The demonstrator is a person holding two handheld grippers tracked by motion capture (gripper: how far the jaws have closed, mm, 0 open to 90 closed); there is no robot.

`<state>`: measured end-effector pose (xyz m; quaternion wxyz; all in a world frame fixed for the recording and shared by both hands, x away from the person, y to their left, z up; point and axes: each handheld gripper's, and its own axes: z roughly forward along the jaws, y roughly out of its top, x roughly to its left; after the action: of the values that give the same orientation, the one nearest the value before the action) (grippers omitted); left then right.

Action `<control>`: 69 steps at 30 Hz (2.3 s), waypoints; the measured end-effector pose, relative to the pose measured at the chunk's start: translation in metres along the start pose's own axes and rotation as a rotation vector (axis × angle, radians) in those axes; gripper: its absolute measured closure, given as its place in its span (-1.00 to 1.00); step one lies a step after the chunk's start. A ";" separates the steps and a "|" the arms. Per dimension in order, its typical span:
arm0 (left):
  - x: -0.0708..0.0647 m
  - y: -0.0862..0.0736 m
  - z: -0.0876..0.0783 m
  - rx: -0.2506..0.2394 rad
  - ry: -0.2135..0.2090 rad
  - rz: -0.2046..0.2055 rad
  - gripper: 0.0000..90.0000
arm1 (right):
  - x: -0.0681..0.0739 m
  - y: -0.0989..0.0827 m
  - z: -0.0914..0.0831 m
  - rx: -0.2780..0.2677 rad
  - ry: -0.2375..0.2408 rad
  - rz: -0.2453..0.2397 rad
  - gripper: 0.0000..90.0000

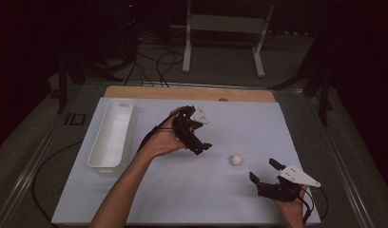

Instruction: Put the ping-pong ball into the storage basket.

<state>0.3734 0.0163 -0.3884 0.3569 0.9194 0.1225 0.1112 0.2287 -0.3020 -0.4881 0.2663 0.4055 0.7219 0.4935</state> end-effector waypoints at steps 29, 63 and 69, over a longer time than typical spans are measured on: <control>-0.006 0.003 0.033 0.018 -0.070 0.016 -1.00 | -0.003 0.000 -0.003 -0.010 -0.010 0.010 -0.82; -0.009 0.008 0.067 0.084 -0.111 -0.007 -1.00 | -0.004 0.000 -0.003 -0.006 -0.012 0.013 -0.82; -0.010 0.008 0.072 0.094 -0.117 -0.009 -1.00 | -0.004 0.000 -0.003 -0.005 -0.013 0.015 -0.82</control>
<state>0.3859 -0.0382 -0.4363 0.3205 0.9394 0.1108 0.0496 0.2286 -0.3069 -0.4875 0.2684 0.4133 0.7160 0.4945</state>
